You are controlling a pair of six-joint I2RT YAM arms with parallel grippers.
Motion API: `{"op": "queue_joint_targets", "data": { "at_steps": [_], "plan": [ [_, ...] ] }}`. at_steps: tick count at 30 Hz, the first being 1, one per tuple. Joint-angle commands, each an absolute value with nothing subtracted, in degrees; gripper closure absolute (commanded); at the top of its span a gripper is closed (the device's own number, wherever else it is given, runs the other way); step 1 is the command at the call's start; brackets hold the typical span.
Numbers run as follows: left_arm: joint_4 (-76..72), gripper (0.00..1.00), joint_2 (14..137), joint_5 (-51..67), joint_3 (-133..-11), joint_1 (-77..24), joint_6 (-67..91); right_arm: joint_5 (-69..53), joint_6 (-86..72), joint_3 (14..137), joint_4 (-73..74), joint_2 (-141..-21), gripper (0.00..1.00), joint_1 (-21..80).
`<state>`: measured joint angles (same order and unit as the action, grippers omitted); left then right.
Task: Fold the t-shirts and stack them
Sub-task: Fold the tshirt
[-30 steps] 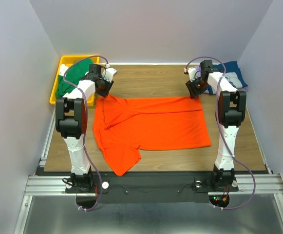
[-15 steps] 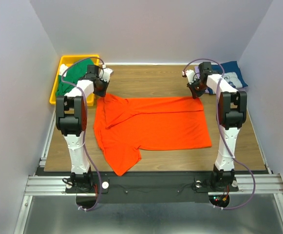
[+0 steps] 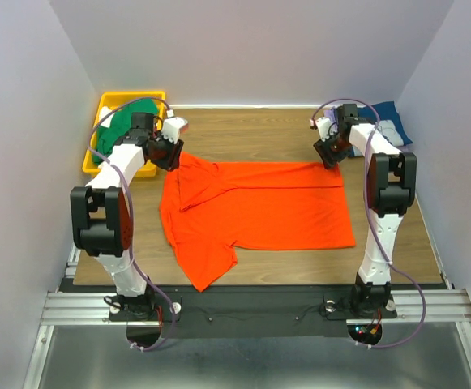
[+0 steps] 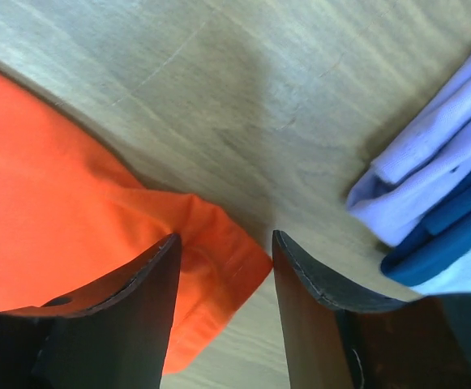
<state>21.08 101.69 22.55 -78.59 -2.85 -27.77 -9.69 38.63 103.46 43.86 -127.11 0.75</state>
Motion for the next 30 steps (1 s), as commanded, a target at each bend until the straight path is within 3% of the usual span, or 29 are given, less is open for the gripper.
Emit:
{"op": "queue_joint_targets", "data": {
  "at_steps": [1, 8, 24, 26, 30],
  "plan": [
    [28.73, 0.52, 97.56, 27.07, -74.01, -4.57, -35.15, -13.36, 35.6, 106.79, 46.32, -122.35, 0.45, 1.05],
    [30.68, 0.41, 96.85, 24.62, -68.73, -9.4, -36.3, -15.91, 34.28, 106.62, 47.72, -121.9, 0.49, 2.2],
    [30.94, 0.41, 101.51, 18.98, -67.67, -14.59, -36.83, -15.38, 34.89, 105.03, 47.81, -123.75, 0.53, 2.55],
    [31.03, 0.43, 101.78, 18.9, -67.59, -14.76, -37.0, -15.29, 34.98, 105.29, 47.9, -123.92, 0.53, 2.55],
    [31.64, 0.63, 101.95, 19.16, -67.15, -15.12, -37.88, -14.85, 35.24, 105.38, 47.81, -124.28, 0.54, 2.55]
  ]
}}
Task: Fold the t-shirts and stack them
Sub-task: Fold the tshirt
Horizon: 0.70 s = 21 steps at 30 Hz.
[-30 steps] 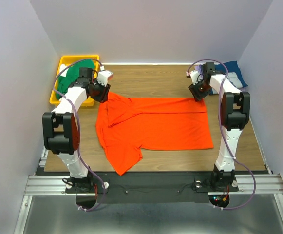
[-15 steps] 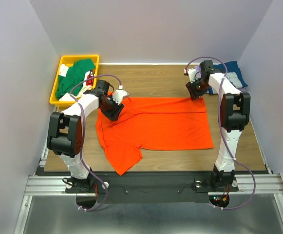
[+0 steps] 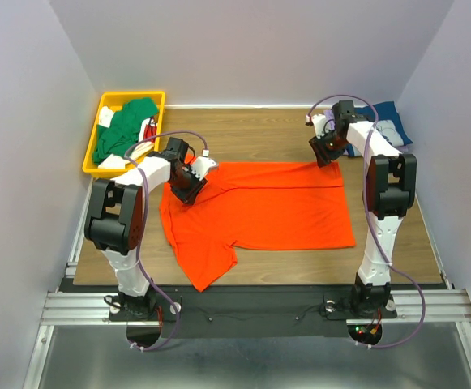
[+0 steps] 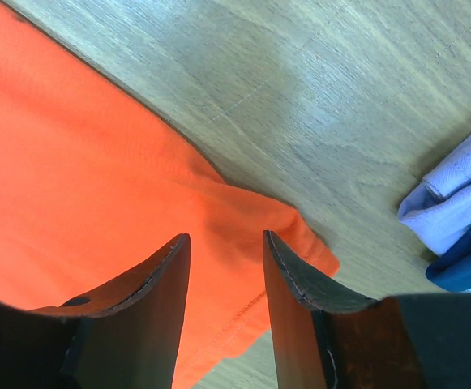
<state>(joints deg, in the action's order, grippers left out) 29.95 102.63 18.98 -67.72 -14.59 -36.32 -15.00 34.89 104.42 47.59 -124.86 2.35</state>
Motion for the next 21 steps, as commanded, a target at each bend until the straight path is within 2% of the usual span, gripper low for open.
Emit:
{"op": "queue_joint_targets", "data": {
  "at_steps": [1, 2, 4, 7, 10, 18, 19, 21],
  "plan": [
    [31.73, 0.66, 101.87, 19.77, -67.24, -15.12, -37.97, -14.77, 35.24, 105.38, 47.9, -124.36, 0.54, 2.46],
    [31.99, 0.7, 101.52, 19.95, -67.24, -15.2, -38.14, -14.59, 35.42, 105.38, 47.9, -124.54, 0.54, 2.55],
    [32.78, 0.7, 101.16, 20.39, -67.41, -15.2, -38.14, -14.41, 35.51, 105.29, 47.81, -124.45, 0.53, 2.64],
    [33.22, 0.61, 100.37, 20.92, -67.5, -15.2, -37.79, -14.33, 35.51, 105.56, 47.9, -124.63, 0.53, 2.55],
    [33.05, 0.6, 99.58, 21.18, -67.33, -15.21, -37.79, -14.41, 35.51, 105.29, 47.81, -124.72, 0.54, 2.55],
    [33.4, 0.69, 100.11, 21.27, -67.85, -15.56, -38.14, -14.24, 35.77, 104.94, 47.9, -124.63, 0.54, 2.55],
    [33.4, 0.72, 100.11, 21.27, -67.85, -15.64, -38.14, -14.15, 35.77, 104.85, 47.9, -124.63, 0.54, 2.64],
    [33.49, 0.84, 99.93, 21.53, -68.03, -15.73, -38.14, -14.06, 35.86, 104.94, 47.9, -124.72, 0.54, 2.55]
  ]
}}
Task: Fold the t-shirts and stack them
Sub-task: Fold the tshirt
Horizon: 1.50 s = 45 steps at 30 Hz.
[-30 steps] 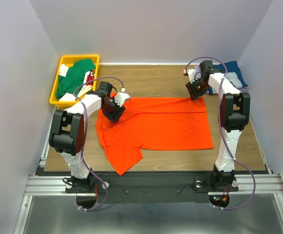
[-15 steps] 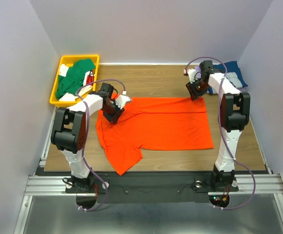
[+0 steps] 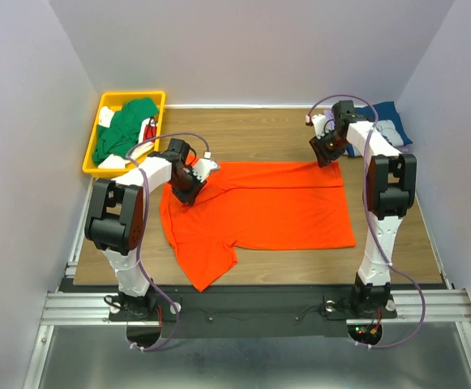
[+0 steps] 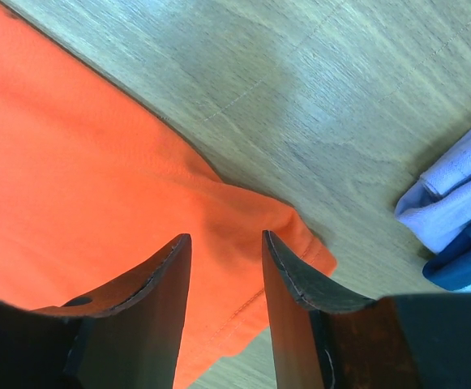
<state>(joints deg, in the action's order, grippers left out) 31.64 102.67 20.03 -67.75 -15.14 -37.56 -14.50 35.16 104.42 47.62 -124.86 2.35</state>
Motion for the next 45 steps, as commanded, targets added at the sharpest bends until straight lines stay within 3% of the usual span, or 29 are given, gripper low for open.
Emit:
{"op": "queue_joint_targets", "data": {
  "at_steps": [1, 4, 29, 31, 33, 36, 45],
  "plan": [
    [33.57, 0.91, 99.32, 21.62, -68.2, -15.73, -38.23, -14.06, 35.86, 104.94, 47.9, -124.8, 0.54, 2.55],
    [35.06, 1.0, 98.35, 22.23, -69.25, -15.91, -38.23, -13.97, 36.03, 104.77, 47.9, -124.8, 0.55, 2.55],
    [40.96, 1.0, 98.17, 26.28, -66.71, -21.18, -36.65, -13.97, 36.65, 104.33, 47.81, -125.24, 0.56, 2.55],
    [41.22, 0.91, 98.09, 27.07, -67.5, -20.92, -37.44, -13.97, 36.56, 104.5, 47.9, -125.16, 0.56, 2.55],
    [40.7, 0.71, 97.3, 27.95, -70.47, -18.56, -37.09, -14.59, 36.39, 104.5, 47.9, -124.98, 0.56, 2.64],
    [40.34, 0.6, 97.9, 29.0, -78.79, -14.25, -36.39, -15.47, 36.12, 104.5, 47.99, -124.1, 0.56, 2.55],
    [38.49, 0.56, 111.06, 20.84, -100.78, -4.4, -41.64, -17.75, 34.72, 104.68, 48.08, -123.92, 0.56, 2.72]
  ]
}}
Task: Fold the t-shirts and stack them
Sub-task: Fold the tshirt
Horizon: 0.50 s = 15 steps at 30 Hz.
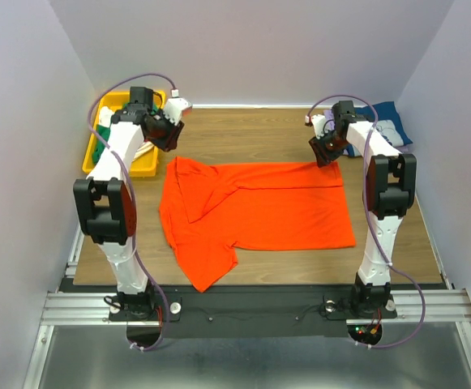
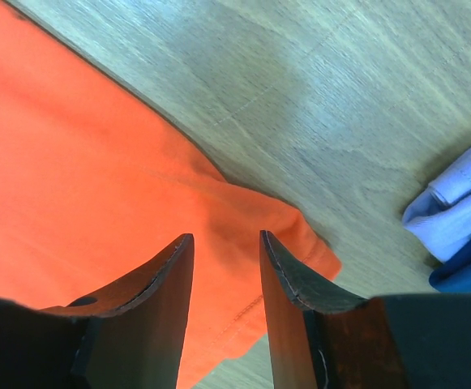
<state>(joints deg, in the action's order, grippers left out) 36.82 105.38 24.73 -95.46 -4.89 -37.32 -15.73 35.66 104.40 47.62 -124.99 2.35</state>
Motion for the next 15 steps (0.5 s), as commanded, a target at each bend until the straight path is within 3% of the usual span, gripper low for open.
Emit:
{"op": "queue_joint_targets", "data": {
  "at_steps": [1, 15],
  "plan": [
    [39.02, 0.56, 112.66, 20.31, -102.12, -3.96, -42.53, -17.67, 34.72, 104.42, 48.08, -124.01, 0.56, 2.81],
    [40.34, 0.54, 124.8, 16.52, -108.28, -3.34, -48.51, -15.65, 34.36, 103.8, 48.08, -129.11, 0.58, 3.34]
  ]
}}
